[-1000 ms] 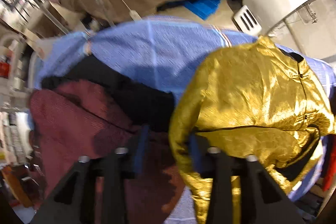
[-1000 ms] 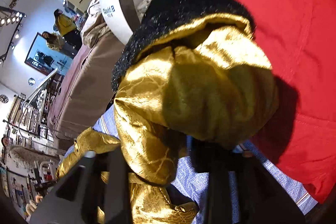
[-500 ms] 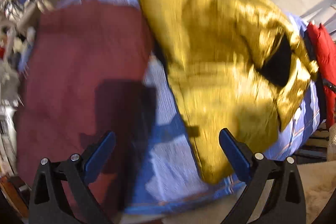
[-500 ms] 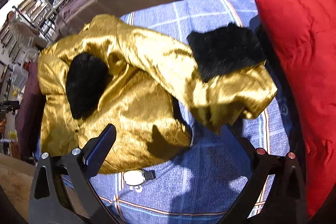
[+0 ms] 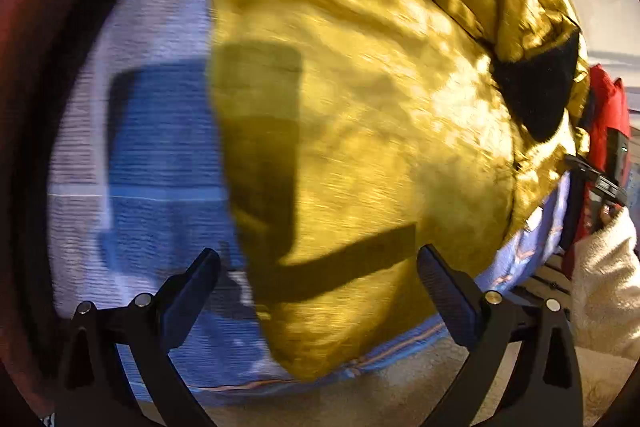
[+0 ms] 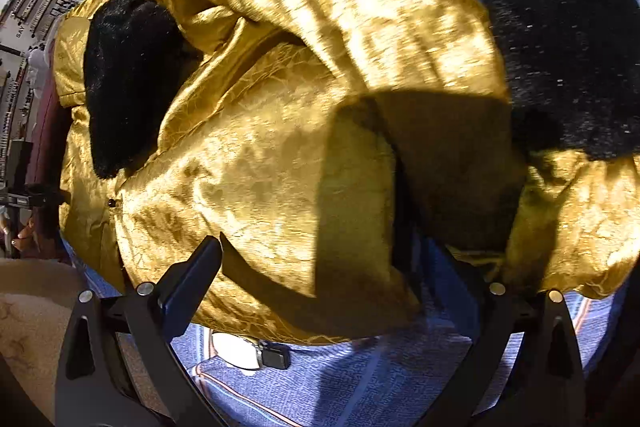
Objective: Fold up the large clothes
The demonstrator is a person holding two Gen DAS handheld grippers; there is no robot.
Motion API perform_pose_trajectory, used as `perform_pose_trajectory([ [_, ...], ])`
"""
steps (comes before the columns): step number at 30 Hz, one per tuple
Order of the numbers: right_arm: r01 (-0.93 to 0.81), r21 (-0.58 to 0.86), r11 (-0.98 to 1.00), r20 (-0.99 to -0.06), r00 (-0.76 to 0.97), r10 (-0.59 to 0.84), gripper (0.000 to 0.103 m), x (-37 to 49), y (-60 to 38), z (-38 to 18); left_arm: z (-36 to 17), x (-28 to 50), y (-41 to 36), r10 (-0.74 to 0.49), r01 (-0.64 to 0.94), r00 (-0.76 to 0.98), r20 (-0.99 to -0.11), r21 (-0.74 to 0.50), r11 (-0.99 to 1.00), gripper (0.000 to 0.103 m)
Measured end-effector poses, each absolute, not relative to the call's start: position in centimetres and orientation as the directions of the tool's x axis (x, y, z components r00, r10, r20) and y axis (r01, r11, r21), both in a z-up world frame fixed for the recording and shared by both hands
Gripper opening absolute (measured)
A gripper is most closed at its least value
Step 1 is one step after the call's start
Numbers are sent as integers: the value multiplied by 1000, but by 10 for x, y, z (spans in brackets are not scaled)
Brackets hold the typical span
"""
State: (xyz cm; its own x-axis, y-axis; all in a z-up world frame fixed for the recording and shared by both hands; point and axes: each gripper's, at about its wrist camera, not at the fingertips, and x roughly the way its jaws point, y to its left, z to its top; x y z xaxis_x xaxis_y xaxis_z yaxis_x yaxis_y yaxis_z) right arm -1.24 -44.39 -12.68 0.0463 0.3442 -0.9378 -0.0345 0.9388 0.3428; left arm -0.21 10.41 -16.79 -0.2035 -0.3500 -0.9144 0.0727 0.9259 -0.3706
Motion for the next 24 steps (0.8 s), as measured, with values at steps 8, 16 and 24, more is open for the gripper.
perform_pose_trajectory([
  [8, 84, 471, 878, -882, 19, 471, 20, -33, -434, -140, -185, -1, 54, -163, 222, -206, -965, -208, 953, 53],
  [16, 108, 583, 805, -812, 108, 573, 14, -84, -407, -92, -125, -10, 71, -276, 265, -176, -945, -316, 911, 8],
  [24, 232, 621, 749, -777, 53, 628, 14, -184, -378, -74, -101, -52, 132, -317, 193, -190, -929, -352, 916, 9],
])
